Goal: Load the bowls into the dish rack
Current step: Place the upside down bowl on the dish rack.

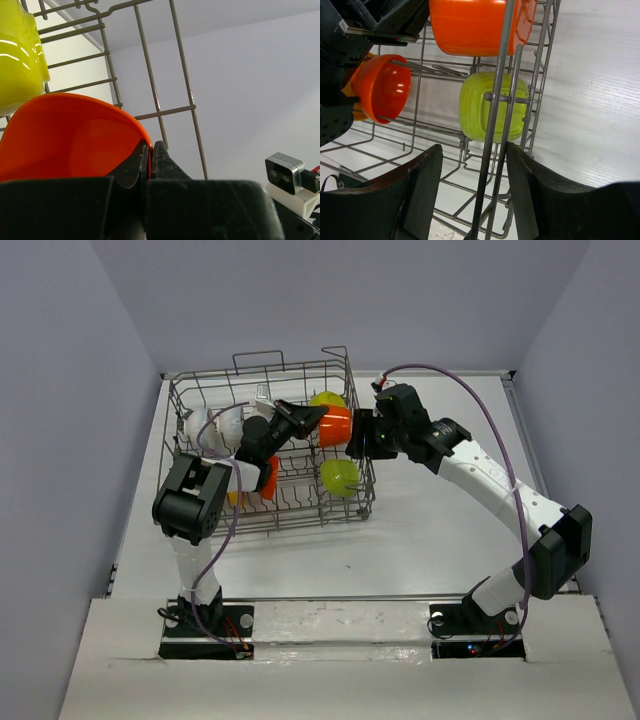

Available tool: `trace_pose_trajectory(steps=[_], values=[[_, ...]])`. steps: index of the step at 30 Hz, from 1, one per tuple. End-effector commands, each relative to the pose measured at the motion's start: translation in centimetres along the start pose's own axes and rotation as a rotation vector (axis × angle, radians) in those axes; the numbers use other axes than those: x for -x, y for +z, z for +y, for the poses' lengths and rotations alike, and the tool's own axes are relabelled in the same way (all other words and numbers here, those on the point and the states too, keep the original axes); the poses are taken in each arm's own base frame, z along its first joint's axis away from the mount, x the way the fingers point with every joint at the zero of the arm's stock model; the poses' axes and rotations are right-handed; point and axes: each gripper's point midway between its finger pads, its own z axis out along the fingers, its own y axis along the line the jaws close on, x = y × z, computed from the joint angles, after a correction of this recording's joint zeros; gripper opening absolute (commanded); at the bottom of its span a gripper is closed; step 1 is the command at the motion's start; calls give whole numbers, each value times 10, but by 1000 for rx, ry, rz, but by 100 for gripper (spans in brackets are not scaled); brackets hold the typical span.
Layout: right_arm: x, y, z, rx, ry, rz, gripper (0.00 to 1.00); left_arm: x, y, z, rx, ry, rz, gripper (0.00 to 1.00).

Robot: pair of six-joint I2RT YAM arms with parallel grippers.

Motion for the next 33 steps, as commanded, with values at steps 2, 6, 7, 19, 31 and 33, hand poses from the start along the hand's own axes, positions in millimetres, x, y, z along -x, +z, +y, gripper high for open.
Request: trace_pose_trajectory(steps=[2,6,7,19,31,33], values=[[4,4,10,30,-22,-30,59,7,-20,-139,-549,214,-82,0],[5,3,9,23,-23,-31,59,6,-16,-140,-556,208,-80,0],[7,3,6,6,-26,-43,59,7,-16,-141,-562,208,-82,0],[4,3,2,-7,-29,-32,59,4,-13,-127,-556,170,-87,0],[5,3,2,-11,-26,-35,59,1,-22,-122,-575,132,-116,0],[4,3,2,-12,-26,-33,59,2,-23,-123,-576,129,-123,0]])
